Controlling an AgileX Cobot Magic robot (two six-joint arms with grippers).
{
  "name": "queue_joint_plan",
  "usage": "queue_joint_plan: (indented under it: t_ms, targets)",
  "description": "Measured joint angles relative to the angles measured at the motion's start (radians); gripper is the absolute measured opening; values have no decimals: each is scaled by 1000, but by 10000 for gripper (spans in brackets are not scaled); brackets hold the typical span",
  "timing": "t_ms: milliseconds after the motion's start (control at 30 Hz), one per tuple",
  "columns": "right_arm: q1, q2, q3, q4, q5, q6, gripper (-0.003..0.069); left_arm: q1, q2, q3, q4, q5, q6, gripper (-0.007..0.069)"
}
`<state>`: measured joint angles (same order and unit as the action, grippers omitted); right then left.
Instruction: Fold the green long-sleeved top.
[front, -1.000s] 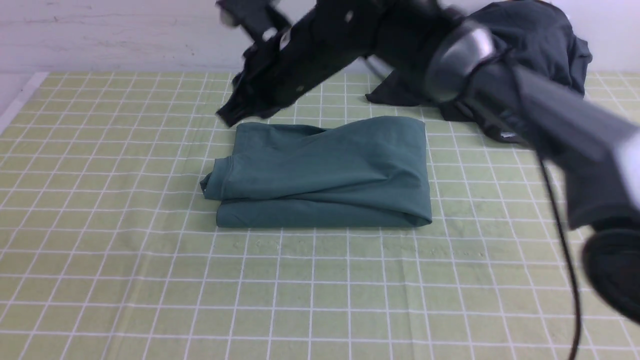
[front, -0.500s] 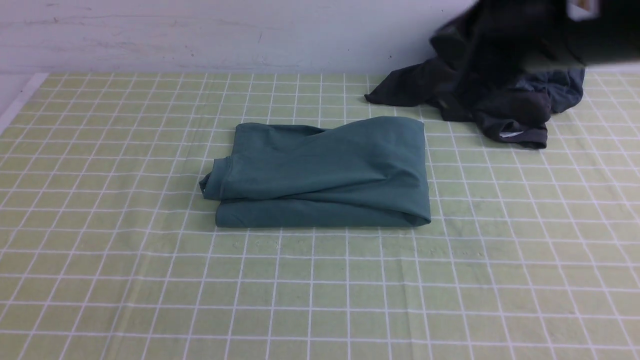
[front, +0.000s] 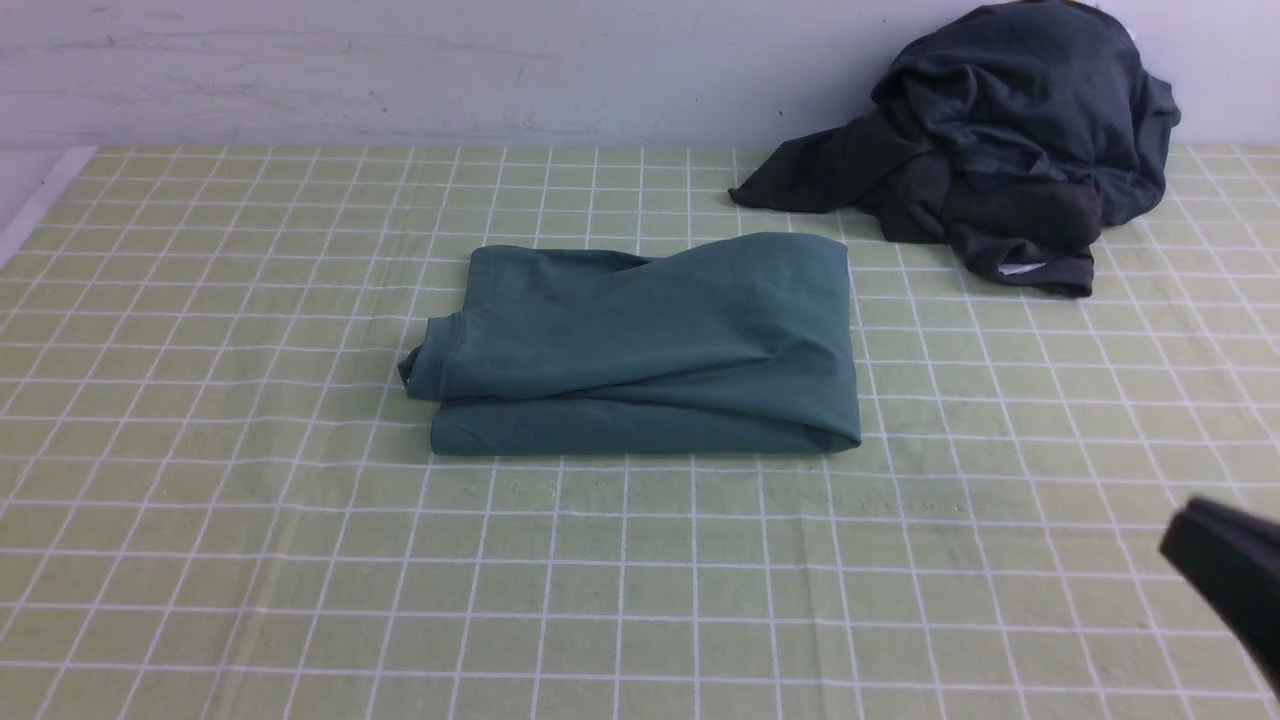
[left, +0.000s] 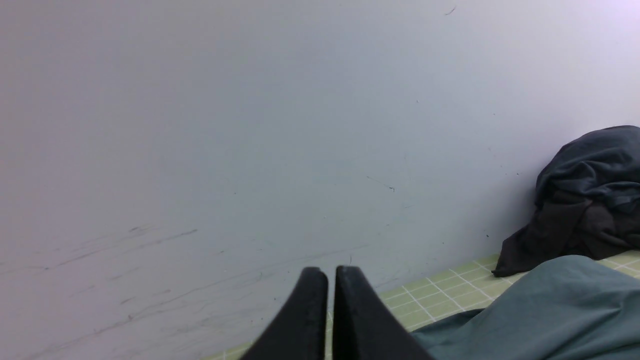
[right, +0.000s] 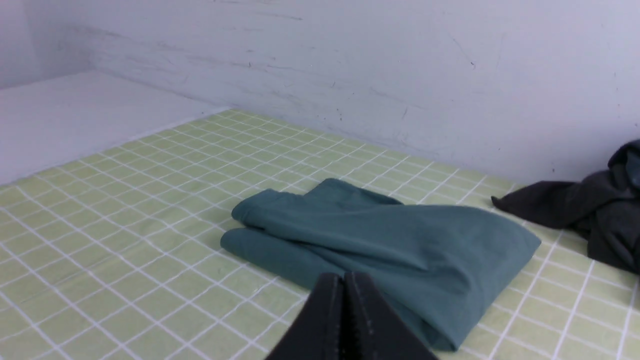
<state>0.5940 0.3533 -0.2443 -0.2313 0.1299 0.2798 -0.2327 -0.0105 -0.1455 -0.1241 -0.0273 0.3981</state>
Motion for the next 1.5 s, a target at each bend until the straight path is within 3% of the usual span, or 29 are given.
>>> queue_joint_plan:
  t_ms: [233,533,833,1000,1133,1333,1500]
  targets:
    - [0,-253,263,-42,-73,40,-10,0,0,0,0,27,1,11]
    - [0,-295,272,-46,-103,108,-10,0,0,0,0,48,1,11]
    - [-32,-350,272,-38,-24,111,-10,0,0,0,0,53,1,11]
    - [-197,-364,272,95,113,110,-10,0,0,0,0,56,1,11]
    - [-345,-364,269,231,216,19,-10,0,0,0,0,56,1,17]
    - [-548,-364,269,269,226,-219,-10,0,0,0,0,56,1,17]
    - [-637,-364,268,274,226,-295,-10,0,0,0,0,56,1,17]
